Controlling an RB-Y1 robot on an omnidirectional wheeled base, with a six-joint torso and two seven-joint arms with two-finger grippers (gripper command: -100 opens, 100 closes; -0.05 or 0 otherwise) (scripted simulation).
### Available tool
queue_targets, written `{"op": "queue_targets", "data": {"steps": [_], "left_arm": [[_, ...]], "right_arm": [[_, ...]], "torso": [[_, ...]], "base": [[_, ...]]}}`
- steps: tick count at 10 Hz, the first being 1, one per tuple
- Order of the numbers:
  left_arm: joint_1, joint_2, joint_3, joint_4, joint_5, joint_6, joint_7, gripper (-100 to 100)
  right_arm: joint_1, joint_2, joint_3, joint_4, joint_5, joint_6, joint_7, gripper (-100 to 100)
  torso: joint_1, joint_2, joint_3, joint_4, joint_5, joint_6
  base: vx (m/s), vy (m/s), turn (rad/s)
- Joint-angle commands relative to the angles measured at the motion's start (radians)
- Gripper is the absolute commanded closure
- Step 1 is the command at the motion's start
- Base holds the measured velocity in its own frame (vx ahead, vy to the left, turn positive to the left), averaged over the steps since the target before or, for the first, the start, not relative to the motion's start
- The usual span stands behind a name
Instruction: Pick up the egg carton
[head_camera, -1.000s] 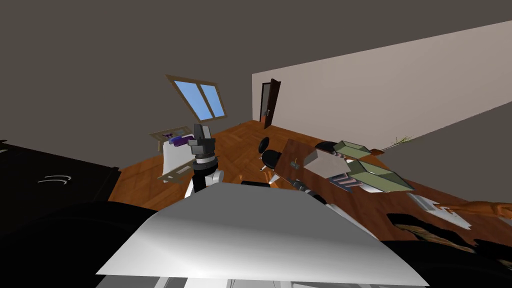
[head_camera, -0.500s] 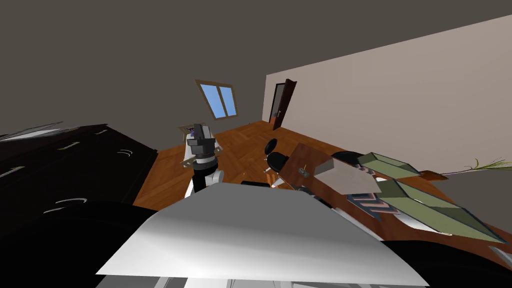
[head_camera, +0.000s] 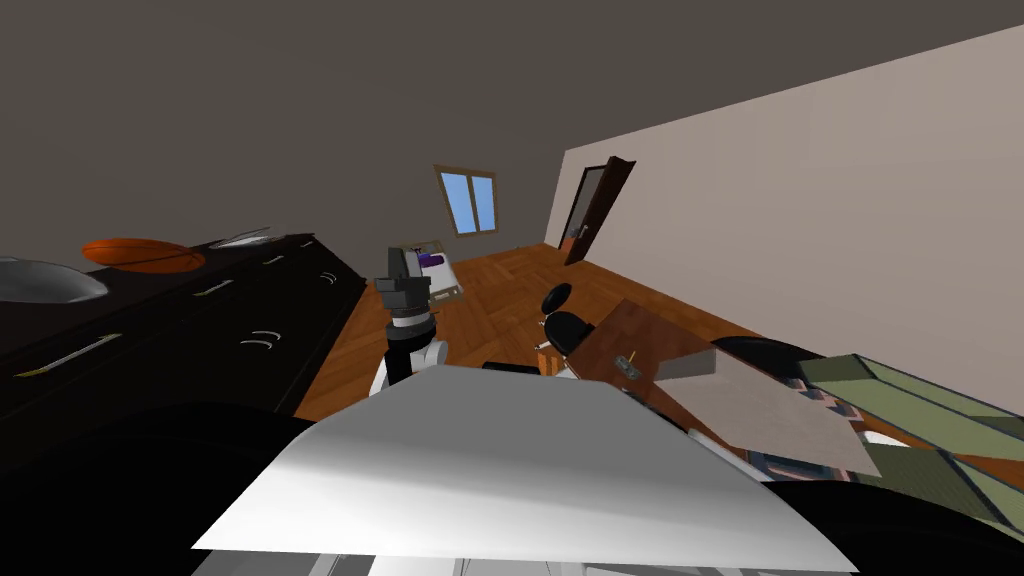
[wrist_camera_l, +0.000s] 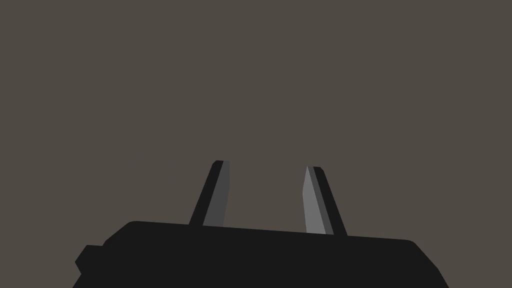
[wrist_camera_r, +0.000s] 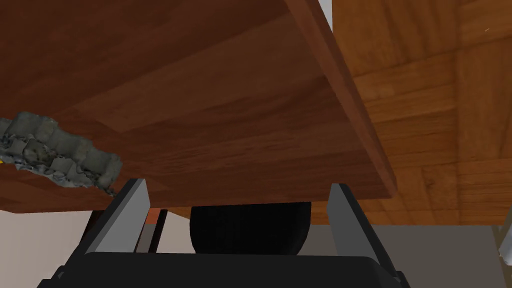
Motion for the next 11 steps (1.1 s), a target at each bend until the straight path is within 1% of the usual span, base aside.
{"op": "queue_targets", "data": {"steps": [1,3,4,6,7,8,11], "left_arm": [[0.000,0.000,0.000,0.000,0.000,0.000,0.000,0],[0.000,0.000,0.000,0.000,0.000,0.000,0.000,0],[0.000,0.000,0.000,0.000,0.000,0.000,0.000,0],[0.000,0.000,0.000,0.000,0.000,0.000,0.000,0],[0.000,0.000,0.000,0.000,0.000,0.000,0.000,0],[0.000,0.000,0.000,0.000,0.000,0.000,0.000,0],[0.000,0.000,0.000,0.000,0.000,0.000,0.000,0]], "right_arm": [[0.016,-0.035,0.014,0.014,0.002,0.033,0.026,-100],[0.027,-0.083,0.044,0.051,0.004,0.075,0.066,-100],[0.027,-0.083,0.044,0.051,0.004,0.075,0.066,-100],[0.036,-0.121,0.074,0.083,0.006,0.111,0.101,-100],[0.040,-0.136,0.088,0.096,0.006,0.126,0.116,-100],[0.040,-0.136,0.088,0.096,0.006,0.126,0.116,-100],[0.050,-0.162,0.127,0.125,0.006,0.159,0.151,-100]], "torso": [[0.000,0.000,0.000,0.000,0.000,0.000],[-0.001,-0.001,-0.001,0.000,0.000,-0.001],[-0.003,-0.002,-0.001,0.000,0.000,-0.001],[-0.001,-0.001,-0.001,0.000,0.000,0.000],[-0.001,-0.001,-0.001,0.000,0.000,0.000],[-0.002,-0.001,-0.001,0.000,0.000,0.000],[-0.001,-0.002,-0.001,0.000,0.000,0.000]], "base": [[0.009,-0.036,0.317],[0.015,-0.070,0.487],[0.006,-0.069,0.182],[0.009,-0.055,0.278],[0.011,-0.080,0.417],[0.008,-0.066,0.157],[0.006,-0.062,0.234]]}}
